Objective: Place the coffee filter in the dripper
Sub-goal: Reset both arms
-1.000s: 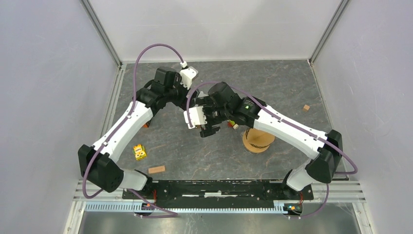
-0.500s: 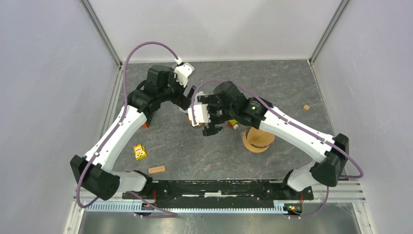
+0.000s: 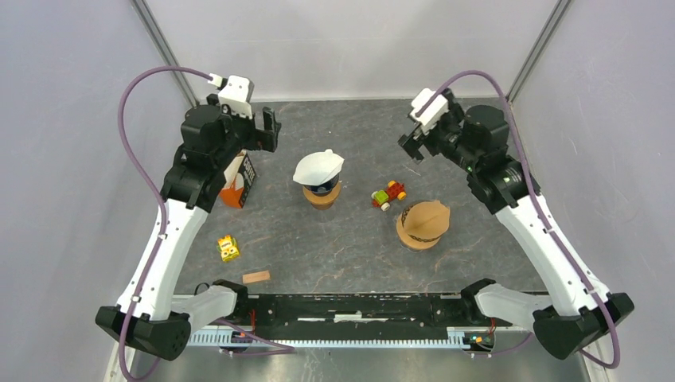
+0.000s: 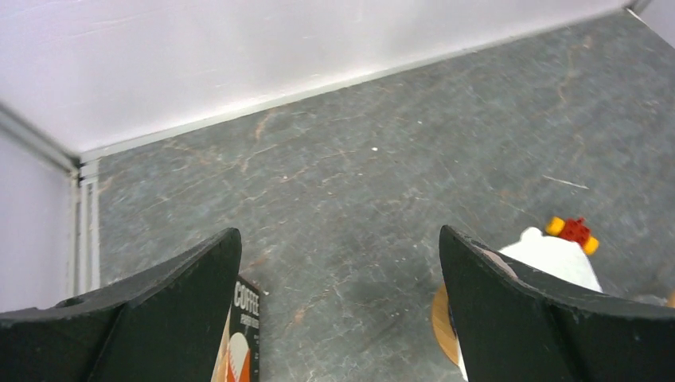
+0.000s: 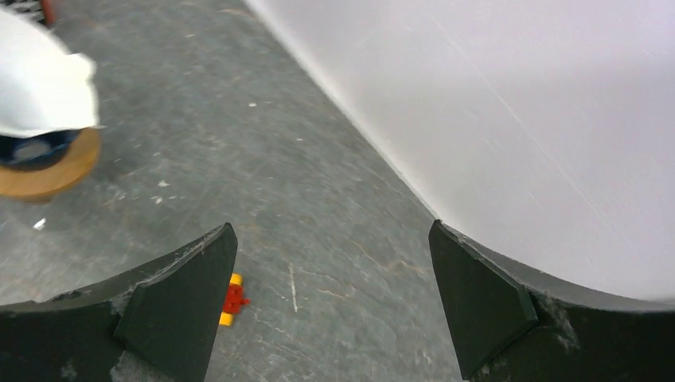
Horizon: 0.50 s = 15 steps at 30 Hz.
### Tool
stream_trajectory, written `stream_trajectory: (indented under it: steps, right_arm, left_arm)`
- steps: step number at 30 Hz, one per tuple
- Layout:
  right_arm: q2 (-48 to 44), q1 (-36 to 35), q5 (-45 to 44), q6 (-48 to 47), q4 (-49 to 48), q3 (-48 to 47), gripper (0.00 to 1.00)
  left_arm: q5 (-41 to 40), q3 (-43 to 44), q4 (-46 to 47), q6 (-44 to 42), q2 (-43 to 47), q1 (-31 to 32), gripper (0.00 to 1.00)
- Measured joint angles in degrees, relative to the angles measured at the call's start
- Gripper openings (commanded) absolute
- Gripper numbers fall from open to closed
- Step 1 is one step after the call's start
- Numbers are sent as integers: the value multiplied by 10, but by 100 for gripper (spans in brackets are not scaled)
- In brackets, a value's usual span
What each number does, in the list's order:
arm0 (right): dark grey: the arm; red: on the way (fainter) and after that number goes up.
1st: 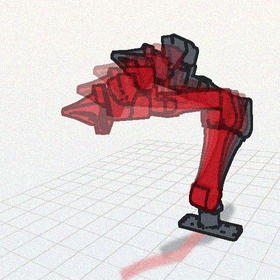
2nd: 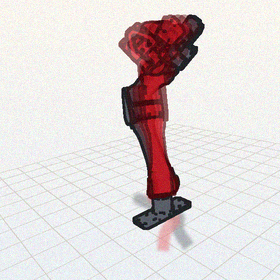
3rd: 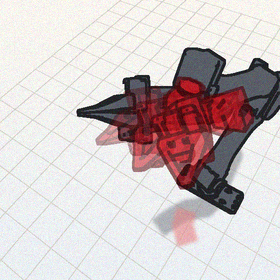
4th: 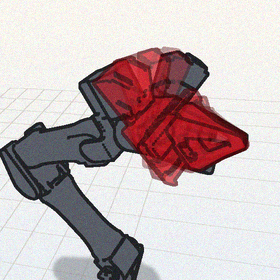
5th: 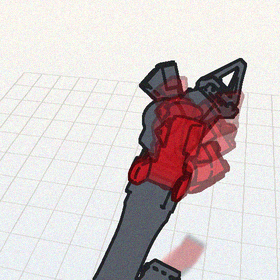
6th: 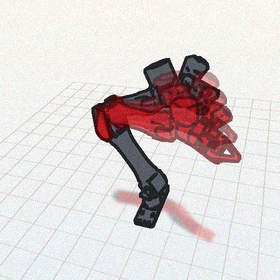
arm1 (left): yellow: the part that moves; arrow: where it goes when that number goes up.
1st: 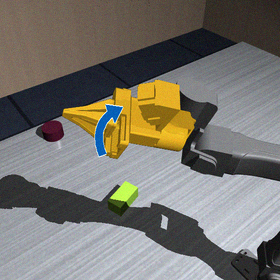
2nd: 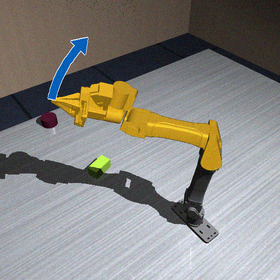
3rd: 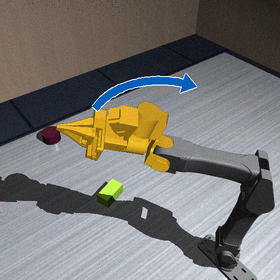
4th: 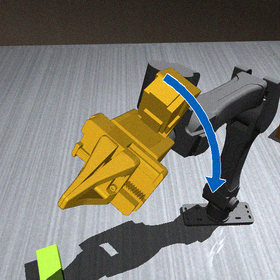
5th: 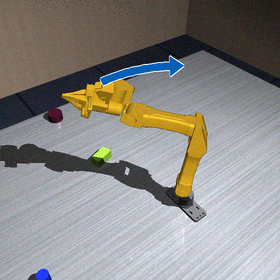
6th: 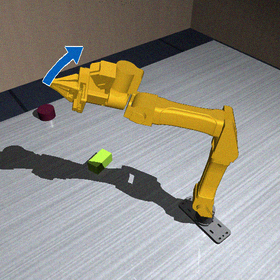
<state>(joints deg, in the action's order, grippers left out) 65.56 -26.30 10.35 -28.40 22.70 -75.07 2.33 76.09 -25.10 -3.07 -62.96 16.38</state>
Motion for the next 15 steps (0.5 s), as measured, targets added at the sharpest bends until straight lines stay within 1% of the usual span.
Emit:
stream_trajectory:
  steps: [6,15]
  right_arm:
    - [-47,36,-61,38,-36,25,98]
    - [-64,39,-81,46,-65,39,98]
  left_arm:
    - [-45,-21,18,12,15,-13,100]
    - [-52,-24,29,12,26,-13,100]
